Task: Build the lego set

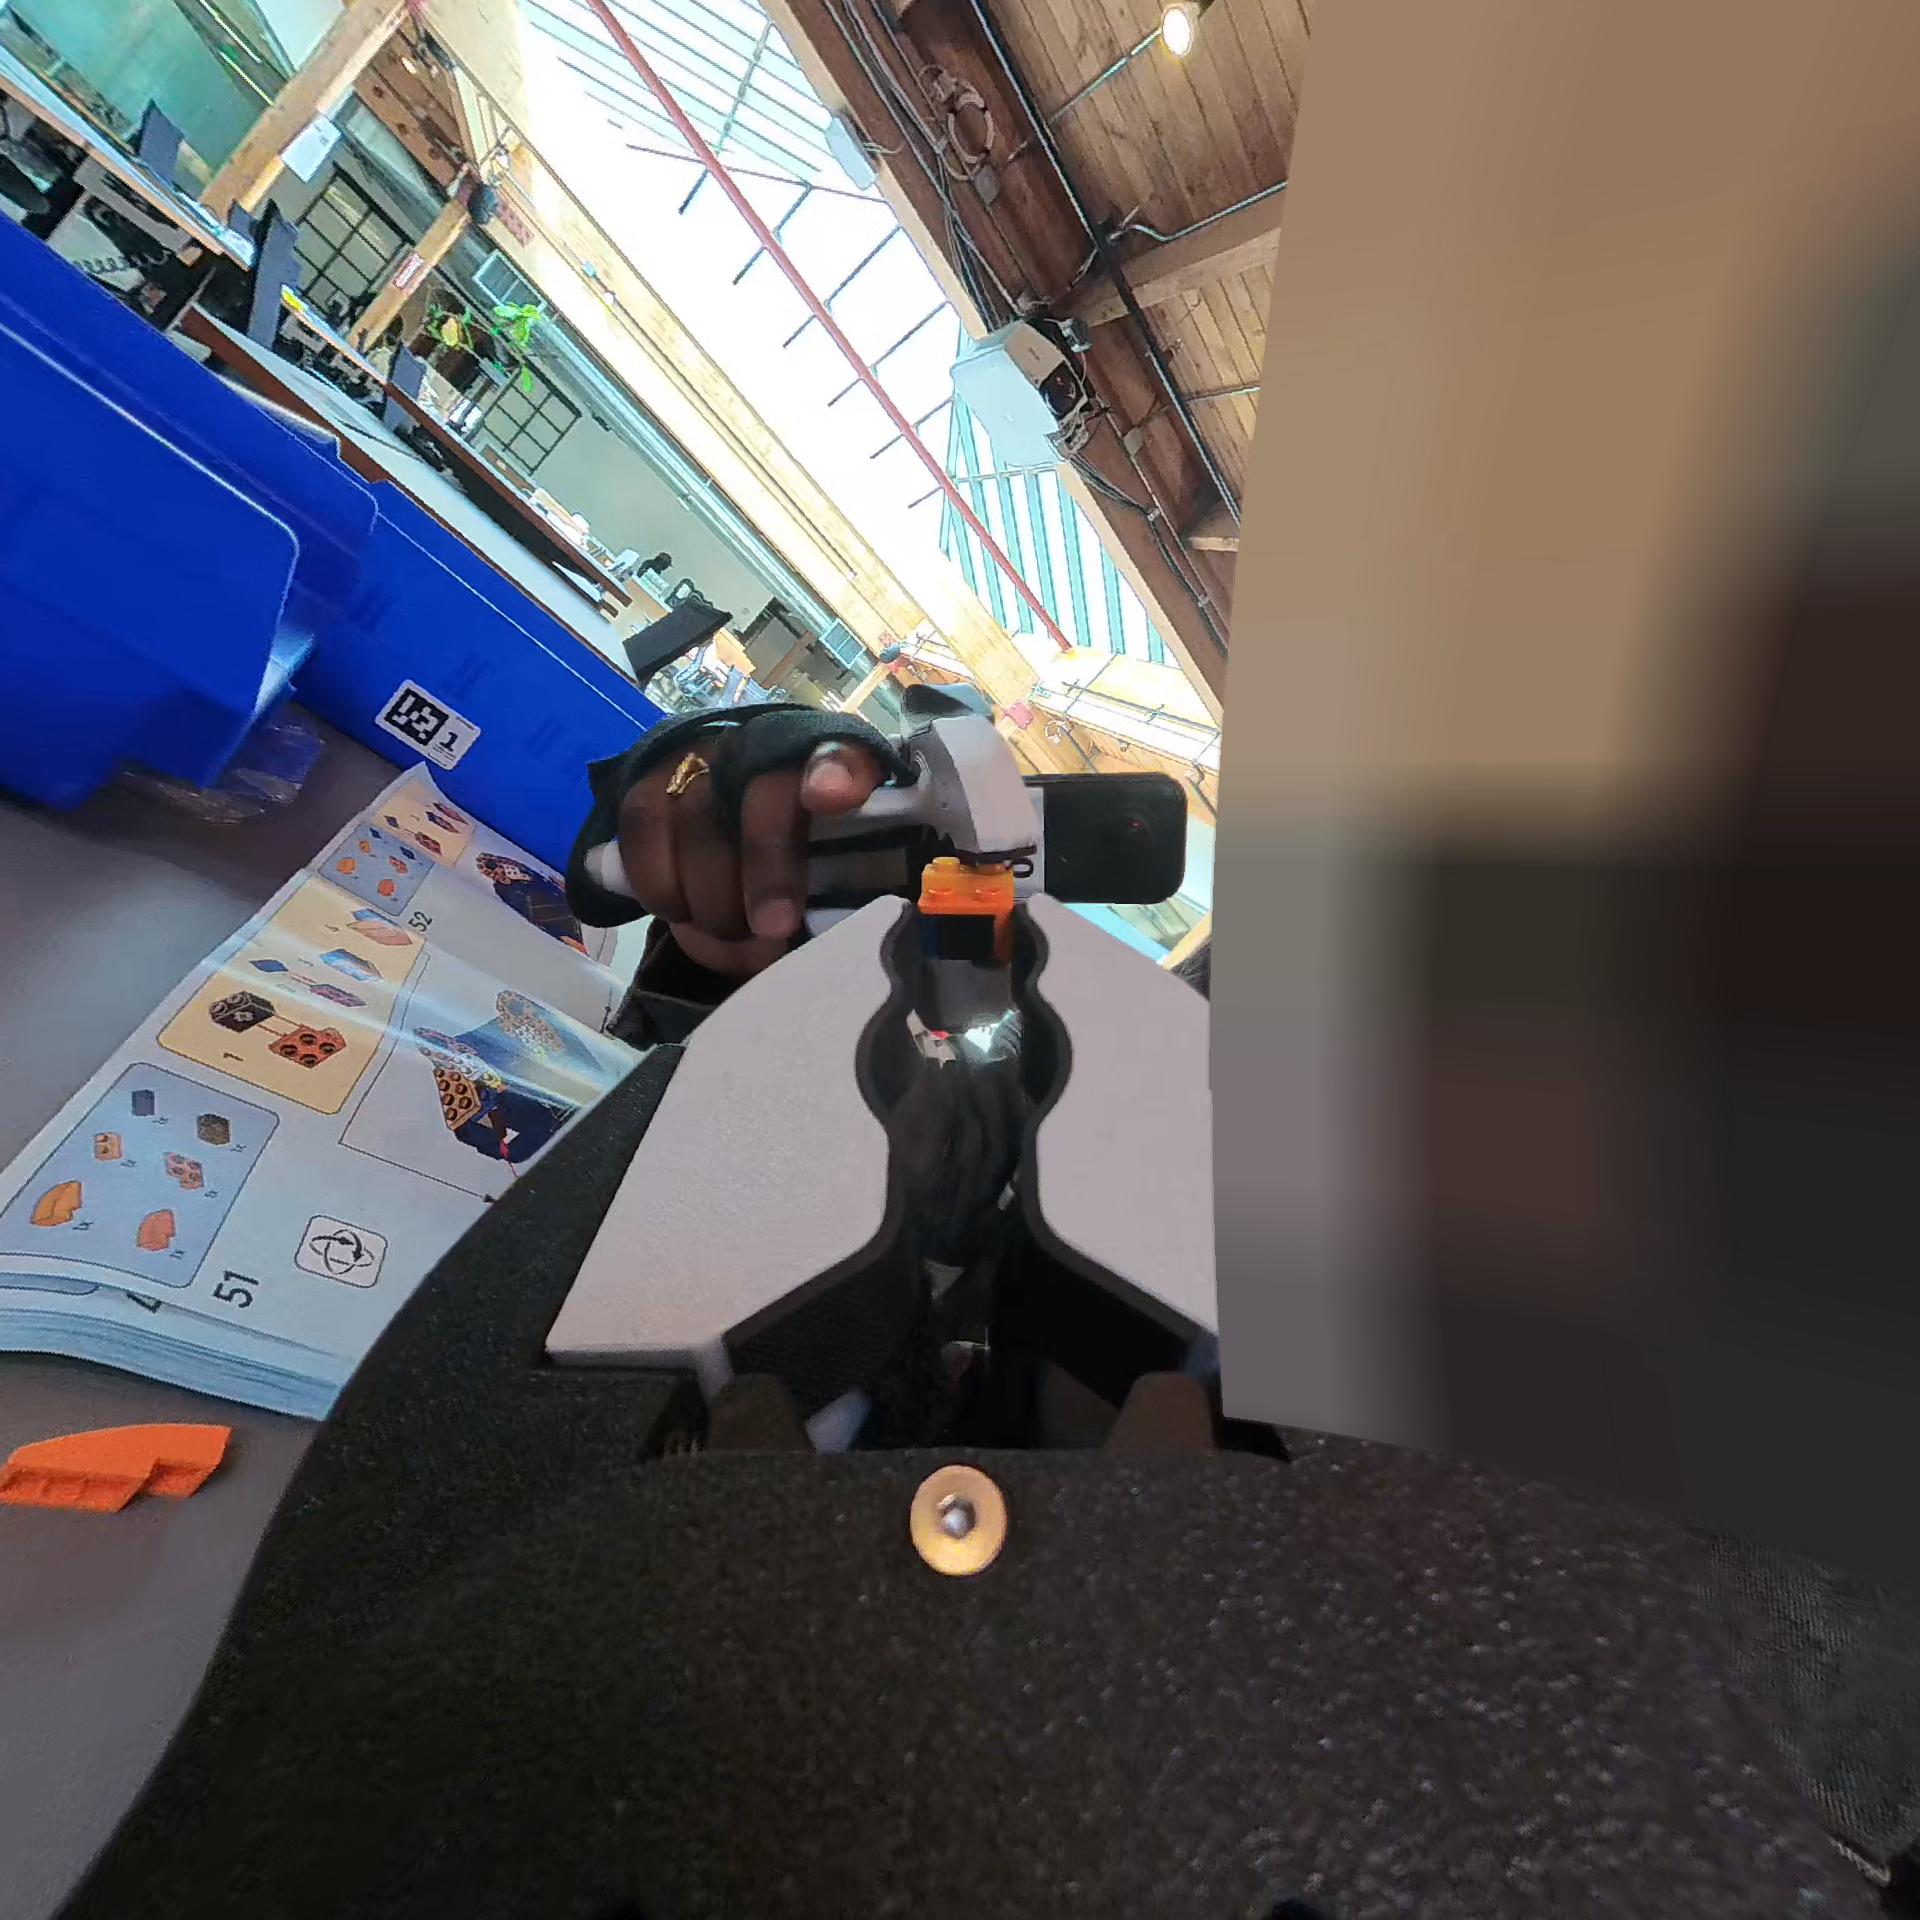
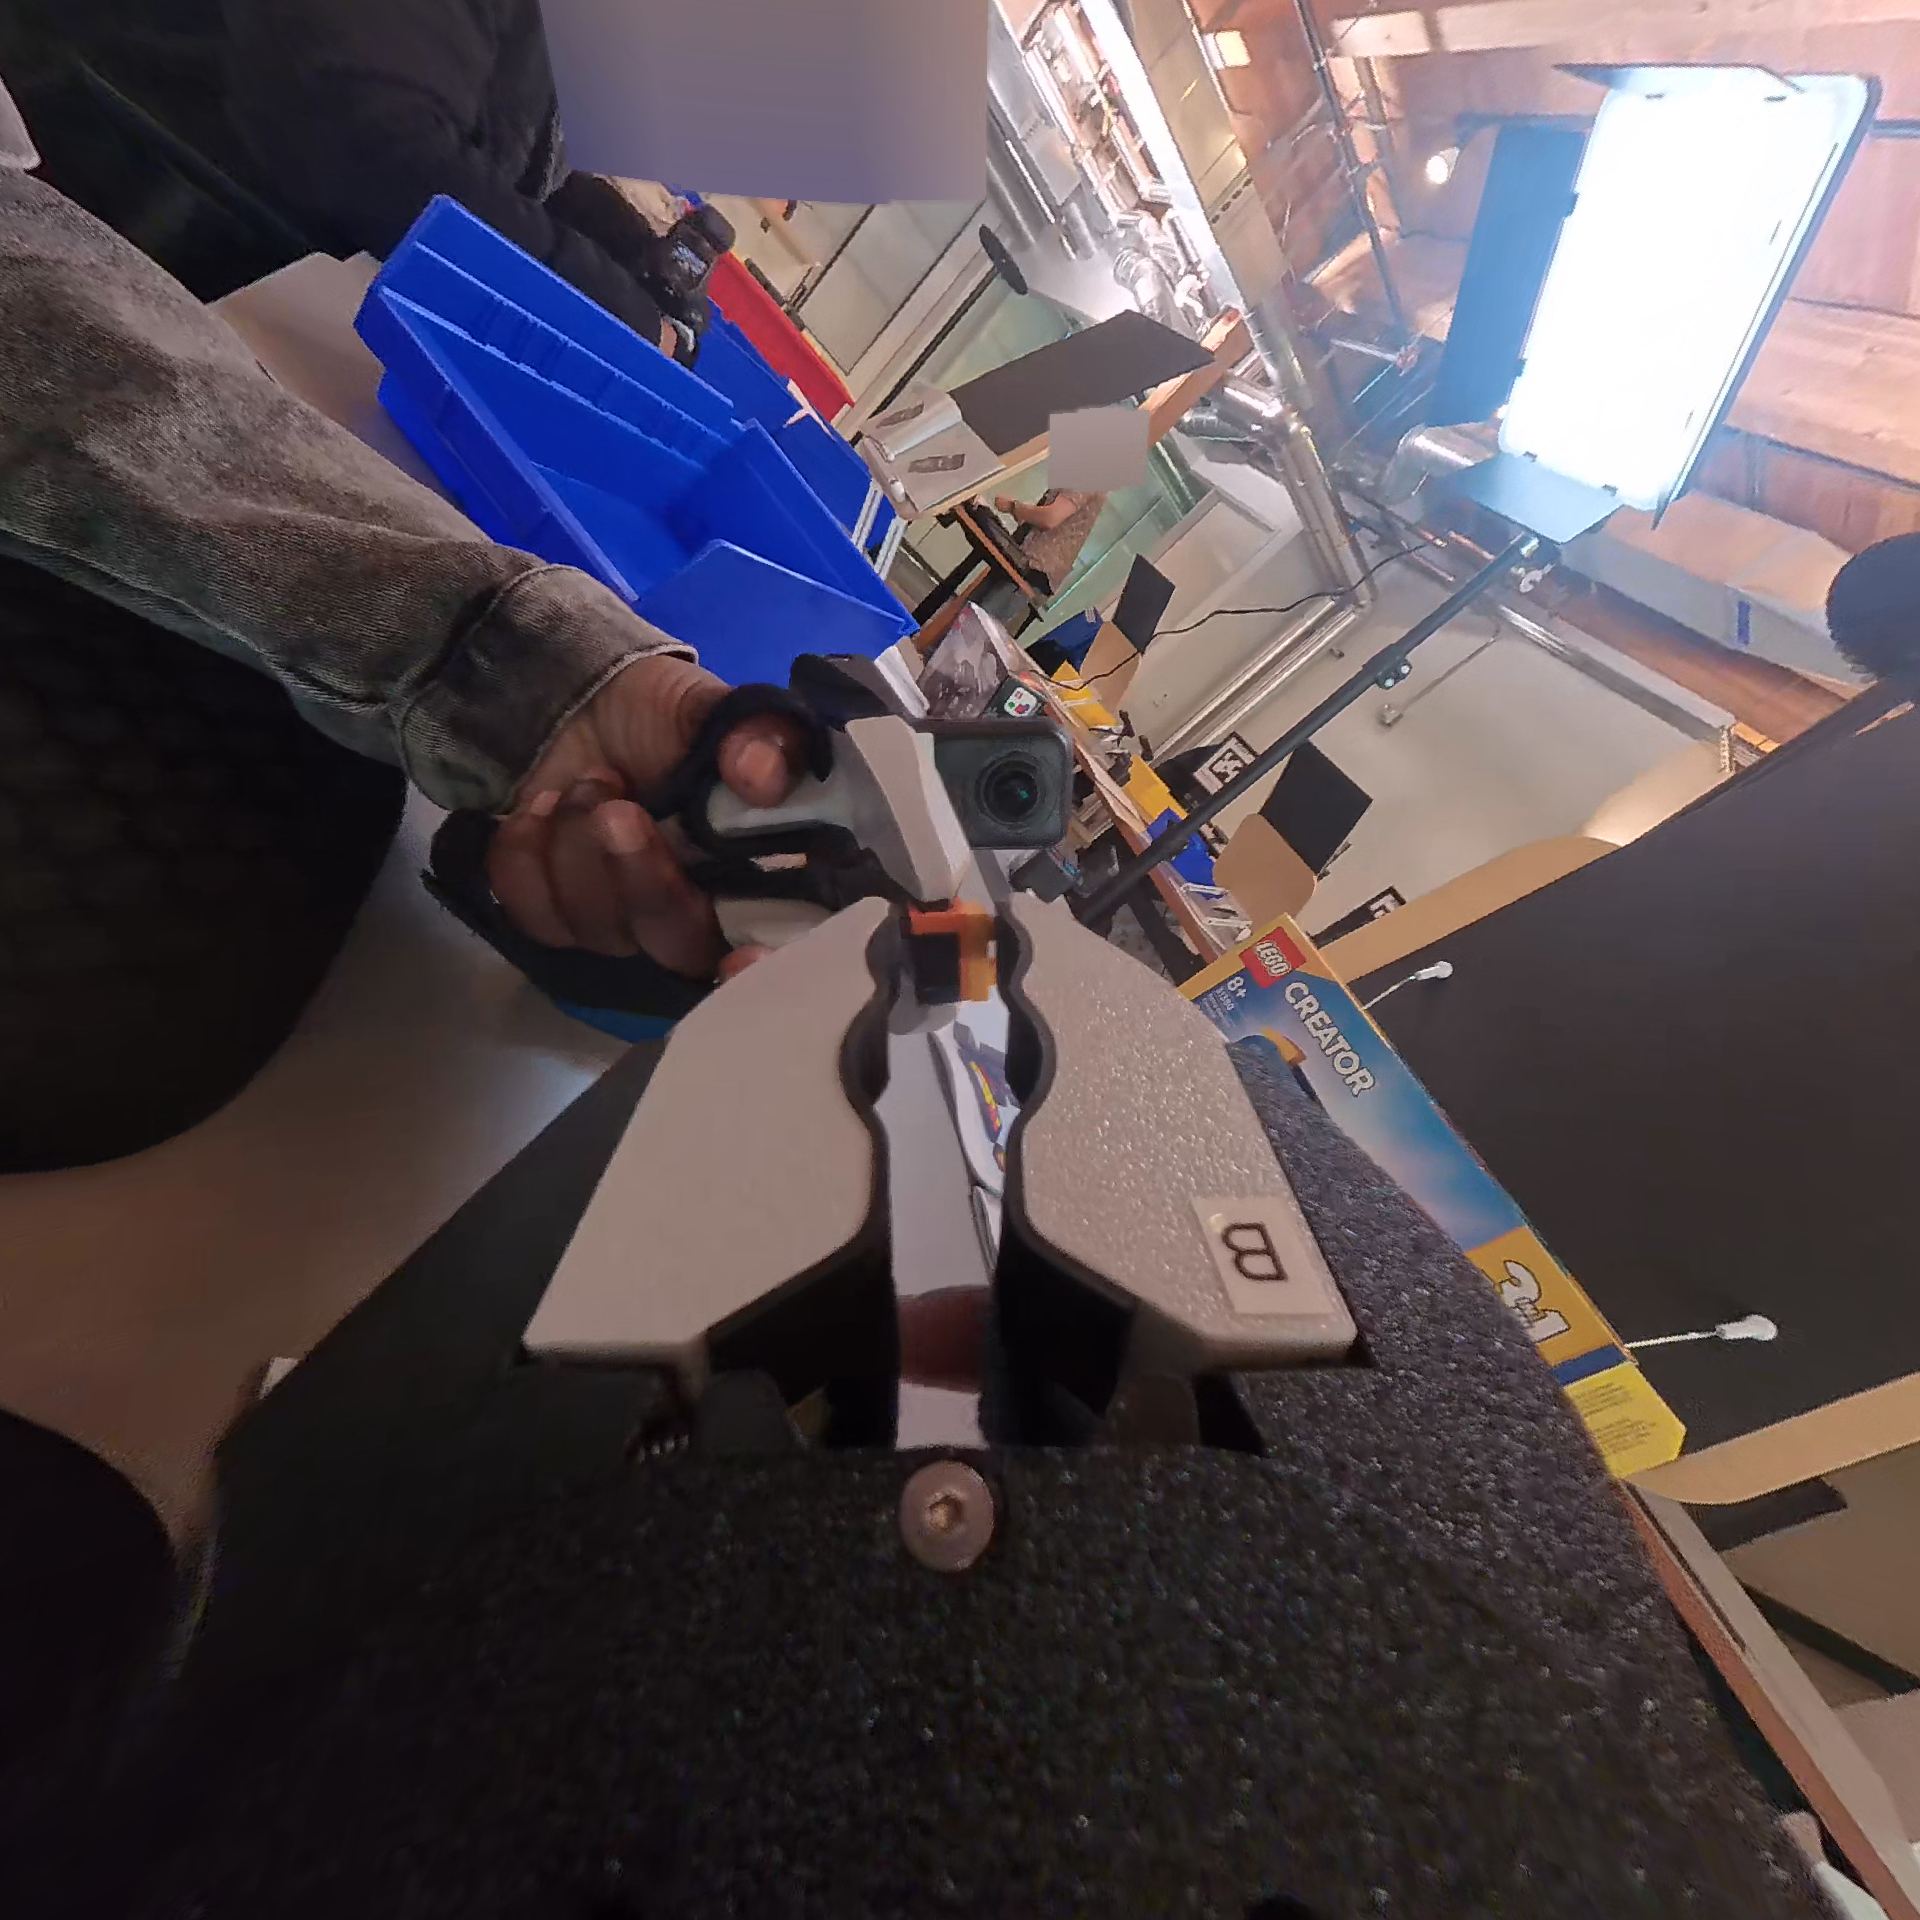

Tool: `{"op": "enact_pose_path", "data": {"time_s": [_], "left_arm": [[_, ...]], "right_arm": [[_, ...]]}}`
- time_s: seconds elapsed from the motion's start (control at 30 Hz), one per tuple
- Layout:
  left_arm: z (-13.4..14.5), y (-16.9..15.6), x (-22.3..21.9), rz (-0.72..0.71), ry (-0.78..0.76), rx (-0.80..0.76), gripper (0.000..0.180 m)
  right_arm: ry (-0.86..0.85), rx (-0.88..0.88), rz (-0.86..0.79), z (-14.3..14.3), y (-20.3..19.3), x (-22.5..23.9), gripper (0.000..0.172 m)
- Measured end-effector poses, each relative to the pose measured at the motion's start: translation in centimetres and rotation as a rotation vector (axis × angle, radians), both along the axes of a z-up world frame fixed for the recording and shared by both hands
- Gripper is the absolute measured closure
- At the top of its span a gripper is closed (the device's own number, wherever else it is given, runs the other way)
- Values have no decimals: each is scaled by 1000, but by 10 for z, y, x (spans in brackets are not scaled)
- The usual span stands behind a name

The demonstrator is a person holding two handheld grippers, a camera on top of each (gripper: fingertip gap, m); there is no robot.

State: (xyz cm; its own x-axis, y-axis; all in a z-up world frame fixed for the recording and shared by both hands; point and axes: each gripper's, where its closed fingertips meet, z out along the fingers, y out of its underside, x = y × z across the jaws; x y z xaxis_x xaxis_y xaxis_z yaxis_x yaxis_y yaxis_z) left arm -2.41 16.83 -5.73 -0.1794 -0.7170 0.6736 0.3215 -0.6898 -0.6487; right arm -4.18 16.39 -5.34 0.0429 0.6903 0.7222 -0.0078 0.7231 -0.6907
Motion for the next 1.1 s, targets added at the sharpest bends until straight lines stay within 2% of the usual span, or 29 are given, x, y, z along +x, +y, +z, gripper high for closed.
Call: {"op": "enact_pose_path", "data": {"time_s": [0.03,0.07,0.2,0.33,0.63,0.7,0.77,0.8,0.83,0.93,1.03,1.1], "left_arm": [[3,-1,-1,0,-18,7,165],[7,-2,-3,-5,-43,6,165],[7,0,-5,6,-40,6,165],[6,-4,-2,-23,-32,6,165],[2,-4,1,-9,3,22,165],[3,-1,3,50,31,72,165],[6,7,-1,200,92,202,165],[7,15,-7,314,148,278,165],[8,22,-13,432,212,374,165],[10,36,-30,751,456,703,165],[7,38,-31,947,731,1063,165],[4,32,-21,955,790,1201,165]], "right_arm": [[-5,-8,10,0,-1,0,144],[0,-18,8,0,0,0,139],[15,9,0,2,-1,-1,142],[16,31,-25,2,2,-2,156],[-34,26,-12,-3,3,-1,157],[-34,1,-9,-1,7,2,156],[-26,-111,-26,7,22,13,122],[-19,-192,-30,13,31,21,121],[8,-273,-39,19,43,31,128],[180,-517,-17,40,71,57,141],[218,-735,53,43,81,65,143],[184,-834,98,38,80,62,142]]}}
